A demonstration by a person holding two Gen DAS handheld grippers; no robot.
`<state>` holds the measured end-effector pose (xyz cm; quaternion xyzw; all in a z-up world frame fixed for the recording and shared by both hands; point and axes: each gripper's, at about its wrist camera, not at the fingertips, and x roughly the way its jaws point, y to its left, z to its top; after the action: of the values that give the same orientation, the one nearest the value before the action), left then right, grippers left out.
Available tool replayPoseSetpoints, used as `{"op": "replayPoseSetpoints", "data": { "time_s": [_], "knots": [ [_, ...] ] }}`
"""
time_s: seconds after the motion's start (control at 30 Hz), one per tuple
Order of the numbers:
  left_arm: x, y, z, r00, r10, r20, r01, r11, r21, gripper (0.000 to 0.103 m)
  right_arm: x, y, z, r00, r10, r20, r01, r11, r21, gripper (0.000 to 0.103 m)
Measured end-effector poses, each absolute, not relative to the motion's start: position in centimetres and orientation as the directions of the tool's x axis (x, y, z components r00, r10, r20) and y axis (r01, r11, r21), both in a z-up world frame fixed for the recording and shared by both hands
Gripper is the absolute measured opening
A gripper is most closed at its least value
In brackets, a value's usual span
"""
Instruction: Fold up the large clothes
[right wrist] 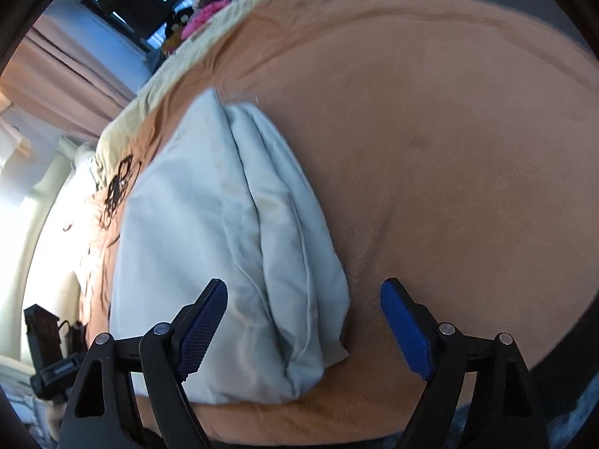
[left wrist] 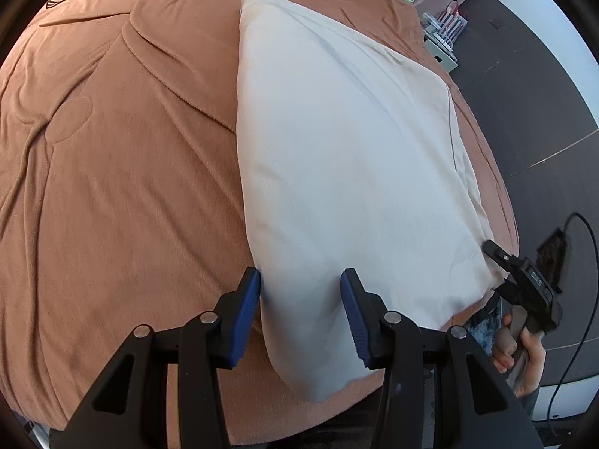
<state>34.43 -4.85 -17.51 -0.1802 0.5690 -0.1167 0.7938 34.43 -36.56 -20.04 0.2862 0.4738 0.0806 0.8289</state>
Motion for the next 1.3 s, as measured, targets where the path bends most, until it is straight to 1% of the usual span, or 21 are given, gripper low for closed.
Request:
{"op": "replayPoseSetpoints", "data": {
  "time_s": [0.07, 0.1, 0.13, 0.17, 0.23, 0.27, 0.33, 0.4, 0.5, 0.67, 0.77, 0.8, 0.87, 0.9, 0.93, 0.97, 1.03, 1.07, 1.1, 1.13, 1.3],
  "knots": [
    [34.4, -5.1, -17.7, 0.324, -0.389, -0.862, -0.012, 0.910, -0.415, 0.046, 34.4, -36.2, -20.5, 0.534, 0.405, -0.742, 0.119, 0.833, 0.541, 0.080],
    [34.4, -5.1, -17.8, 0.325, -0.390, -0.861, -0.012, 0.909, -0.416, 0.046, 34.4, -35.8, -20.3, 0.538, 0.403, -0.741, 0.096, 0.844, 0.528, 0.068],
    [34.3, -5.1, -17.8, 0.327, -0.390, -0.861, -0.011, 0.909, -0.416, 0.043, 34.3, -35.3, -20.3, 0.531, 0.428, -0.732, 0.066, 0.840, 0.539, 0.054],
    [34.4, -5.1, -17.9, 0.330, -0.395, -0.858, -0.007, 0.907, -0.420, 0.039, 34.2, -34.9, -20.2, 0.522, 0.443, -0.729, 0.053, 0.836, 0.547, 0.052],
    [34.2, -5.3, -17.6, 0.345, -0.390, -0.854, 0.004, 0.910, -0.415, 0.027, 34.0, -34.5, -20.2, 0.522, 0.428, -0.738, 0.042, 0.851, 0.524, 0.042],
    [34.2, -5.5, -17.4, 0.351, -0.386, -0.853, 0.008, 0.912, -0.410, 0.026, 33.8, -34.5, -20.1, 0.521, 0.432, -0.736, 0.036, 0.851, 0.525, 0.040],
    [34.1, -5.7, -16.8, 0.362, -0.379, -0.851, 0.022, 0.917, -0.399, 0.020, 33.4, -34.8, -20.0, 0.524, 0.460, -0.717, 0.030, 0.831, 0.556, 0.029],
    [33.9, -5.5, -16.3, 0.362, -0.384, -0.849, 0.029, 0.915, -0.402, 0.018, 33.1, -34.8, -19.5, 0.523, 0.486, -0.701, 0.018, 0.815, 0.579, 0.026],
    [34.1, -5.1, -15.7, 0.355, -0.403, -0.844, 0.036, 0.908, -0.418, 0.017, 32.5, -34.4, -19.1, 0.511, 0.505, -0.696, 0.008, 0.806, 0.592, 0.024],
    [32.3, -4.3, -15.0, 0.331, -0.402, -0.854, 0.081, 0.913, -0.399, 0.017, 30.7, -33.4, -19.0, 0.476, 0.557, -0.681, -0.021, 0.781, 0.625, 0.024],
    [31.3, -4.0, -15.2, 0.305, -0.382, -0.872, 0.101, 0.924, -0.369, 0.017, 29.0, -32.6, -19.4, 0.432, 0.578, -0.692, -0.053, 0.782, 0.621, 0.024],
    [31.2, -4.0, -15.4, 0.297, -0.378, -0.877, 0.108, 0.926, -0.362, 0.018, 28.6, -32.5, -19.6, 0.417, 0.584, -0.696, -0.063, 0.783, 0.619, 0.024],
    [31.9, -4.2, -15.7, 0.279, -0.370, -0.886, 0.111, 0.929, -0.353, 0.020, 28.5, -32.4, -19.8, 0.399, 0.580, -0.710, -0.072, 0.792, 0.606, 0.033],
    [32.4, -4.1, -16.0, 0.261, -0.371, -0.891, 0.101, 0.929, -0.357, 0.021, 28.8, -32.6, -19.8, 0.394, 0.566, -0.724, -0.066, 0.803, 0.592, 0.044],
    [32.9, -3.9, -16.3, 0.242, -0.377, -0.894, 0.087, 0.926, -0.367, 0.026, 29.2, -32.9, -19.8, 0.386, 0.551, -0.740, -0.051, 0.814, 0.579, 0.055],
    [33.0, -3.7, -16.5, 0.239, -0.380, -0.894, 0.078, 0.925, -0.372, 0.029, 29.7, -33.2, -19.8, 0.384, 0.542, -0.747, -0.038, 0.818, 0.574, 0.059],
    [34.1, -3.3, -16.4, 0.249, -0.384, -0.889, 0.062, 0.922, -0.381, 0.046, 30.8, -34.1, -19.6, 0.402, 0.542, -0.738, -0.024, 0.812, 0.583, 0.075],
    [34.5, -3.2, -16.3, 0.260, -0.383, -0.886, 0.058, 0.922, -0.382, 0.051, 31.4, -34.4, -19.5, 0.414, 0.545, -0.729, -0.028, 0.808, 0.588, 0.079],
    [35.2, -2.9, -16.3, 0.276, -0.381, -0.882, 0.050, 0.922, -0.383, 0.061, 32.0, -34.7, -19.3, 0.424, 0.547, -0.722, -0.035, 0.806, 0.590, 0.085],
    [35.6, -2.7, -16.3, 0.286, -0.378, -0.881, 0.040, 0.923, -0.383, 0.067, 32.8, -34.9, -19.2, 0.430, 0.546, -0.719, -0.040, 0.807, 0.589, 0.087],
    [39.1, -1.7, -17.0, 0.315, -0.381, -0.869, -0.023, 0.913, -0.408, 0.068, 36.7, -34.9, -19.1, 0.409, 0.576, -0.708, -0.066, 0.793, 0.606, 0.088]
  ]
}}
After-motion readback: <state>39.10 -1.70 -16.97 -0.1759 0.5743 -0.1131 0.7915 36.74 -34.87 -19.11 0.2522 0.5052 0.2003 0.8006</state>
